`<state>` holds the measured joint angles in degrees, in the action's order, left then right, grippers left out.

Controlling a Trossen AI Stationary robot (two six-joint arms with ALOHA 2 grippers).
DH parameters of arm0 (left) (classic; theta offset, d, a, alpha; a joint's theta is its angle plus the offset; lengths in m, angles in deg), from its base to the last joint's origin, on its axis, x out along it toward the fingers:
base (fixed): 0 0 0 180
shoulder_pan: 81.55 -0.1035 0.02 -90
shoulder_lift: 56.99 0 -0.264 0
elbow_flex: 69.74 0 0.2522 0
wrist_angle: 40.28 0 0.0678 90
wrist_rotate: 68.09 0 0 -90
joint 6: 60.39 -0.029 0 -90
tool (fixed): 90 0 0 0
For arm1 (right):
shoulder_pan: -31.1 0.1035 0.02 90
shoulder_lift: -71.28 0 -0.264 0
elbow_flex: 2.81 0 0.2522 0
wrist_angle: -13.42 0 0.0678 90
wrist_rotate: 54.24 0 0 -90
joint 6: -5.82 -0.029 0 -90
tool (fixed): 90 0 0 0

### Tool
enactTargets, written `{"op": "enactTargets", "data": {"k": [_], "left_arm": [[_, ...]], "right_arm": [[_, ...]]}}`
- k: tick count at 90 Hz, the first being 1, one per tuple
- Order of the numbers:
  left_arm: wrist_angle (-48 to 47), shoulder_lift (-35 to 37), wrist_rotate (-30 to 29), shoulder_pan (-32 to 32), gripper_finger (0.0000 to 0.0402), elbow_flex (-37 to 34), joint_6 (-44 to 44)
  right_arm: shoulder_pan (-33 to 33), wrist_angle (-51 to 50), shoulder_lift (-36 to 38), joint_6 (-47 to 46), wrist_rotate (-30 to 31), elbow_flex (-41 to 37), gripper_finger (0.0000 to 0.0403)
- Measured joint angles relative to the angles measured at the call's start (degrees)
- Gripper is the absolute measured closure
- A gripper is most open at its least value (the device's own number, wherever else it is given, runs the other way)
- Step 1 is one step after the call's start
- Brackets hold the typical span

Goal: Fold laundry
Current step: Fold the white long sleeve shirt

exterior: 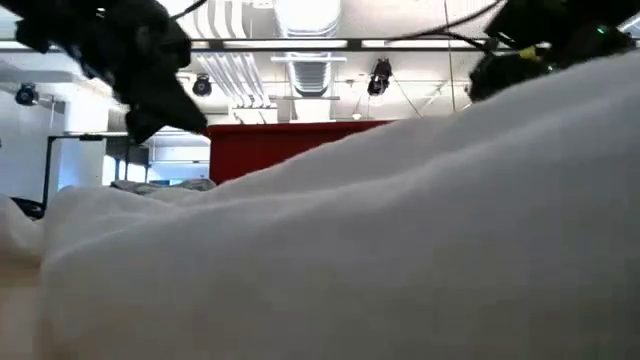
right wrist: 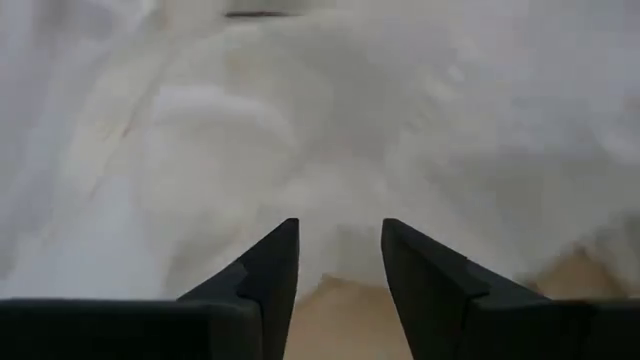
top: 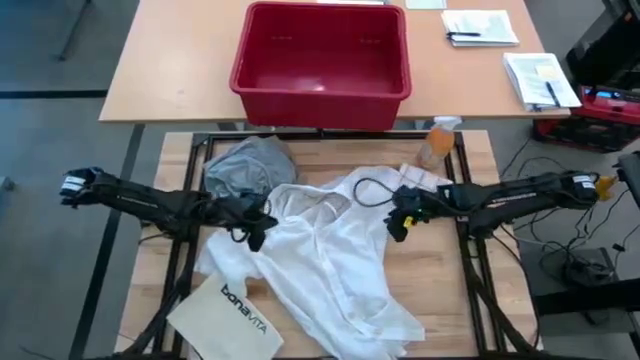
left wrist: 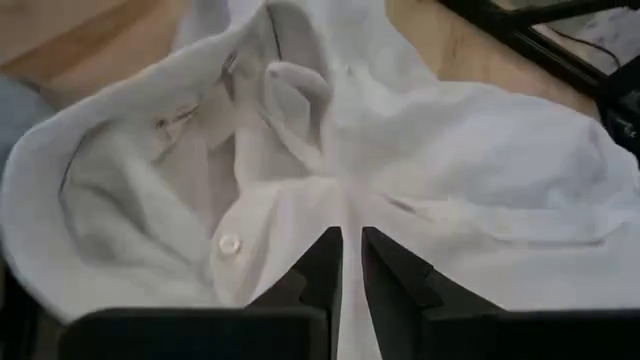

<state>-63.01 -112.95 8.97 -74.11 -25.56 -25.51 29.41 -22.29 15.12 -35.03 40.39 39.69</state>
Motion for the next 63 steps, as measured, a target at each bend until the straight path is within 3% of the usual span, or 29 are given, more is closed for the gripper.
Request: {"op": "enactTargets", "data": {"k": [21, 44, 63], "left_arm": [[13.2, -15.1, 0.6, -1.0, 0.0377, 6.1, -0.8], [15.3, -33.6, 6.1, -1.4, 0.0377, 19.9, -5.4], [9.6, -43.6, 9.3, -1.3, 0.0377, 30.3, -5.9]], "right_arm": [[-2.8, 0.3, 3.4, -12.2, 4.5, -5.0, 0.0259], [-7.6, 5.9, -3.8, -3.7, 4.3, -5.3, 0.0276], [-9.6, 15.3, -11.5, 1.0, -2.0, -5.3, 0.0324]]}}
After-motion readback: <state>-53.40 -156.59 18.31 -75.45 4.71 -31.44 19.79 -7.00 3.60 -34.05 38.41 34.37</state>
